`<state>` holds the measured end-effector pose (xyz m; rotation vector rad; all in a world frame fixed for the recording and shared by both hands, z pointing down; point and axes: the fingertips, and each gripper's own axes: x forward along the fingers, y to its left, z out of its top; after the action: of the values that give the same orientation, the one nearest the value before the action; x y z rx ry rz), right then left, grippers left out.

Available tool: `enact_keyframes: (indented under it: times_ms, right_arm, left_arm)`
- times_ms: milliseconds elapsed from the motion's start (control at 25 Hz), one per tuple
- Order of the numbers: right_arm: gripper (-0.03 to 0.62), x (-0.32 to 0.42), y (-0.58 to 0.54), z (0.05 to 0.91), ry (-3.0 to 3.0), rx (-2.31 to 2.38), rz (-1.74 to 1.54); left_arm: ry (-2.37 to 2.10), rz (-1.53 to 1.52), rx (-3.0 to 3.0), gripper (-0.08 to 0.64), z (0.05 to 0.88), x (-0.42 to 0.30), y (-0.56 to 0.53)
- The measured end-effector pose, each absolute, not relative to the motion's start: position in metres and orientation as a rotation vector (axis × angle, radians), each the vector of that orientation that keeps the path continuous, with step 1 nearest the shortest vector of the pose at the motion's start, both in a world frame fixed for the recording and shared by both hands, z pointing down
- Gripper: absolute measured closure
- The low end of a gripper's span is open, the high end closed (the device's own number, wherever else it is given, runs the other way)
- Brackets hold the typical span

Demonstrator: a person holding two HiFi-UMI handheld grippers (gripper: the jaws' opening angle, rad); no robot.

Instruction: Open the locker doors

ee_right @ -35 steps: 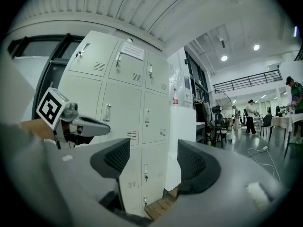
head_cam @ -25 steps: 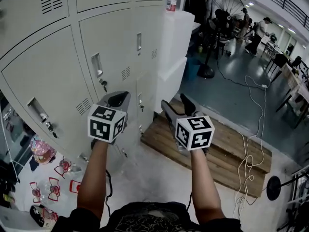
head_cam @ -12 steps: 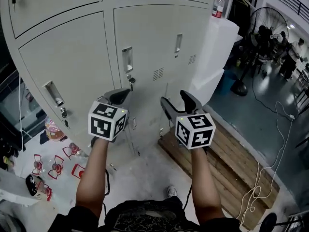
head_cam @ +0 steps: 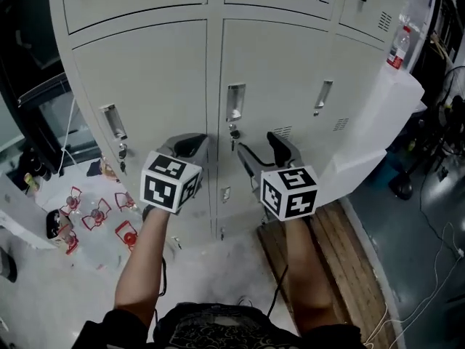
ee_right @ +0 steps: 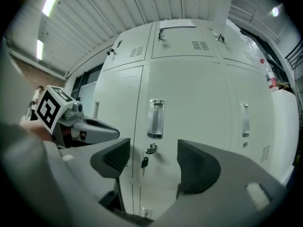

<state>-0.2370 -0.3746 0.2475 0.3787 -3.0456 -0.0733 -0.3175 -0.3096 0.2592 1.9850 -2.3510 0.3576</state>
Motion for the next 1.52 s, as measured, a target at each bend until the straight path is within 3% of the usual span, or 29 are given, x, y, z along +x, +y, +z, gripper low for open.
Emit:
enact_keyframes:
  times_ms: [800,1520]
  right_arm:
    - [0.293,-0.333,-0.351,0.214,-3.126,-0.115,-0.083]
    - [0.293,-0.318,-0.34,0.21,-3.132,-0.162,-0.027]
  left_arm:
    - [-2.64,0.334,1.509,0.558,0.263,-0.363,-0.235]
    - [-2.636,0.361,1.447,0.558,0.268,-0.334,-0.21]
